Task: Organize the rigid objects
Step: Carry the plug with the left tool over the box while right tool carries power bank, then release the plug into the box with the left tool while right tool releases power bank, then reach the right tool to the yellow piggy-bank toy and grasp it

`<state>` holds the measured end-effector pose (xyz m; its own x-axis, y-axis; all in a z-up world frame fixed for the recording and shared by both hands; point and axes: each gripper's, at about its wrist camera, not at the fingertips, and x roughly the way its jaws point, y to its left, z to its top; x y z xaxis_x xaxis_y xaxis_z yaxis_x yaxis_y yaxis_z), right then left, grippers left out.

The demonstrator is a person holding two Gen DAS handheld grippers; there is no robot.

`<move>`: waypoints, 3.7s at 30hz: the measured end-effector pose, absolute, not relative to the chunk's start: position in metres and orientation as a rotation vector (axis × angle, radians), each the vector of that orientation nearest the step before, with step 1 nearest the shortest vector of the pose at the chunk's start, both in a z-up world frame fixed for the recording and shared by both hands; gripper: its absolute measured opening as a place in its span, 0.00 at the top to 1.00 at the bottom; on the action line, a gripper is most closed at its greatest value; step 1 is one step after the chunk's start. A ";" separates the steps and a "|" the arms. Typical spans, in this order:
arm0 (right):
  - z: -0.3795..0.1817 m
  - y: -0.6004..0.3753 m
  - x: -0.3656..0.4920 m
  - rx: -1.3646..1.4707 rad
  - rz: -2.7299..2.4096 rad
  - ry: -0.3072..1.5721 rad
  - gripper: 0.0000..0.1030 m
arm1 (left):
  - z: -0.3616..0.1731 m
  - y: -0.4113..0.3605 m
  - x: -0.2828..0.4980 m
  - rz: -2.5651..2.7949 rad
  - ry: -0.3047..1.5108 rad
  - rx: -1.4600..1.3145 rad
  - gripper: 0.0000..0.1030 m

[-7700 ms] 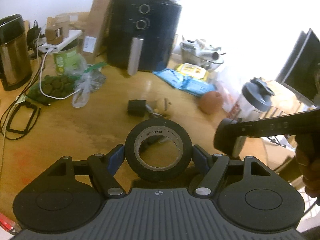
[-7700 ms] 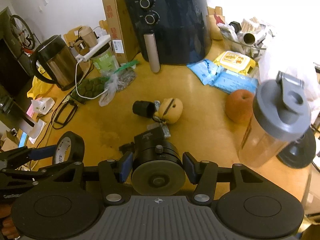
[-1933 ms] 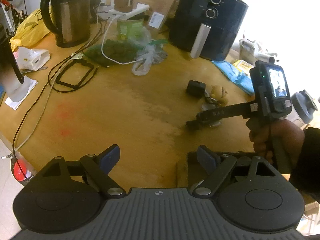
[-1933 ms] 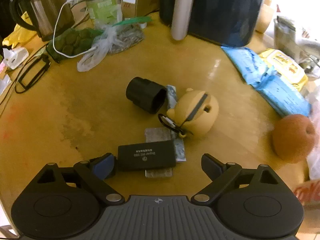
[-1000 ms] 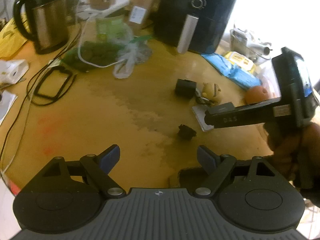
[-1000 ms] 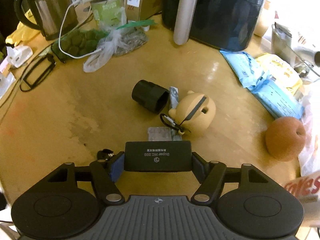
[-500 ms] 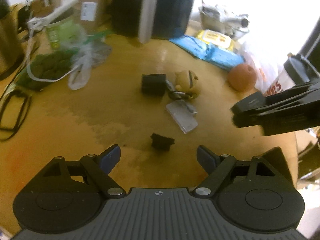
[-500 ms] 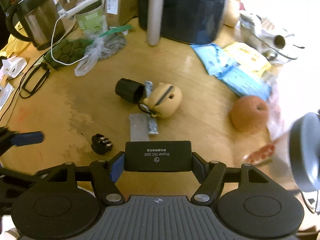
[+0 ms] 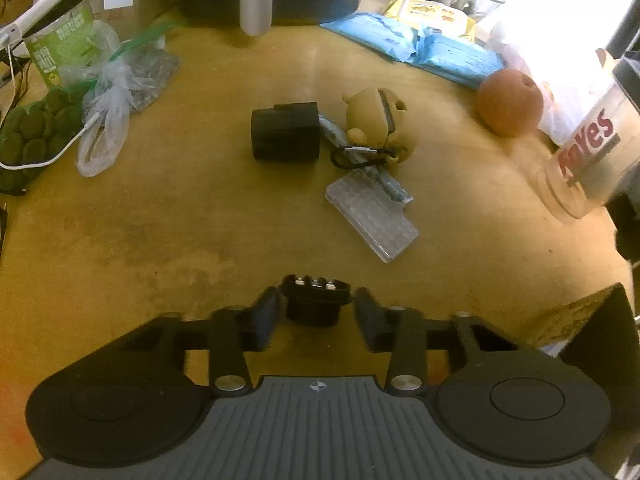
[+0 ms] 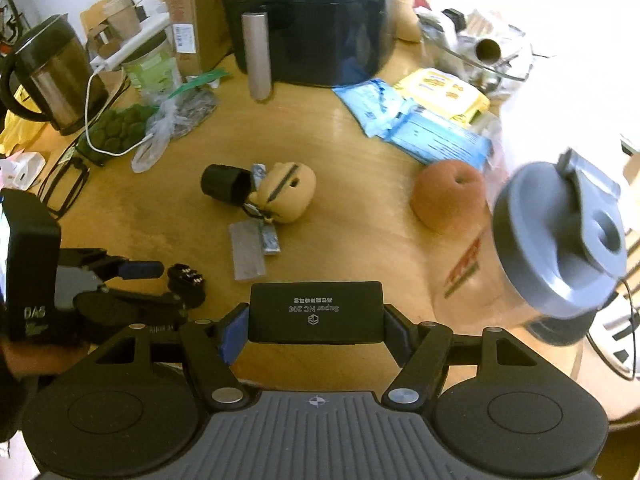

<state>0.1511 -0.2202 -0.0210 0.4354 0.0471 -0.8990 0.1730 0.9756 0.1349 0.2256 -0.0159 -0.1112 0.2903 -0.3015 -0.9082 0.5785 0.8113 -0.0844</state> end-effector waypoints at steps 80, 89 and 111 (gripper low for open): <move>-0.034 -0.206 0.055 0.157 0.217 1.140 0.00 | -0.019 0.004 0.047 -0.407 1.063 0.097 0.48; -0.033 -0.217 0.054 0.140 0.209 1.117 0.00 | -0.011 0.002 0.035 -0.326 1.015 0.062 0.26; -0.004 -0.225 0.115 0.179 0.055 1.018 0.00 | 0.014 0.007 0.109 -0.415 0.896 0.073 0.26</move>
